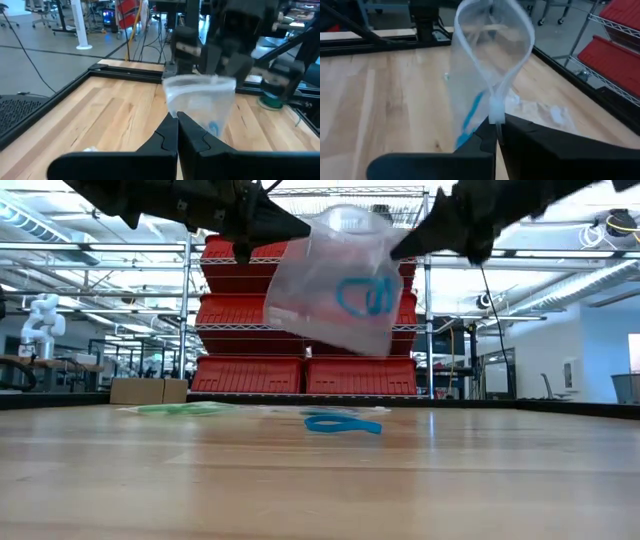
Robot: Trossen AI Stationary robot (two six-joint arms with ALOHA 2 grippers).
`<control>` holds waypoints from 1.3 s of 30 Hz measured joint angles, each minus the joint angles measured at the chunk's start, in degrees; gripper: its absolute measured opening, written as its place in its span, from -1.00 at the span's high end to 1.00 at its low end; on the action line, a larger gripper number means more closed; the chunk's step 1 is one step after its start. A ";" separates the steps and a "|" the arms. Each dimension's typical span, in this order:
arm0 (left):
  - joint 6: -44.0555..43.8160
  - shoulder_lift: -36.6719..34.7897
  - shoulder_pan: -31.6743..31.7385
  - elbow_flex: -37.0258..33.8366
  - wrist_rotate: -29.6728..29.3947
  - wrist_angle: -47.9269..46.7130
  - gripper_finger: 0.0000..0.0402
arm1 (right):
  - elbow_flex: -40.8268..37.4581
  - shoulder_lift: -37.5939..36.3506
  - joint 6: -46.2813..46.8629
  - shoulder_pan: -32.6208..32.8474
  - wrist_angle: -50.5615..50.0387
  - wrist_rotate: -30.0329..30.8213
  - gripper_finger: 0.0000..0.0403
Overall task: Sort rubber bands
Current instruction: Put the blue rubber band in the transparent zip bag
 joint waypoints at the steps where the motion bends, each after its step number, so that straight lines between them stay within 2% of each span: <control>1: 0.00 0.03 -0.28 0.00 0.00 0.15 1.00 | 0.76 -0.58 0.00 0.00 -1.70 -0.19 1.00; 5: 0.09 0.05 -1.32 0.00 0.00 0.54 1.00 | 3.39 -1.15 -0.01 -0.46 -6.96 -0.73 1.00; 11: 1.70 0.05 -2.14 -0.02 0.00 1.25 1.00 | 3.83 -0.85 0.74 -1.87 -7.67 -5.25 1.00; 15: 3.63 0.05 -2.09 -0.02 -1.14 1.35 1.00 | 3.84 -1.31 1.98 -2.06 -9.72 -6.17 0.95; 19: 5.56 0.05 -1.81 -0.02 -2.19 1.24 1.00 | 3.88 -3.22 4.78 -1.88 -14.62 -6.19 0.78; 25: 7.35 -2.07 -1.07 -0.07 -3.02 -1.27 1.00 | 3.88 -6.64 11.61 -1.82 -23.17 -6.50 0.42; 30: 7.76 -5.14 0.13 -0.07 -3.58 -4.63 1.00 | 3.88 -6.91 13.30 -0.92 -24.59 -9.50 0.11; 34: 8.00 -7.42 1.31 -0.07 -5.00 -7.89 1.00 | 3.88 -2.43 16.05 0.46 -21.39 -12.32 -0.08; 39: 7.86 -8.64 2.32 -0.07 -5.07 -9.98 1.00 | 3.88 8.85 19.78 2.06 -12.50 -15.43 -0.17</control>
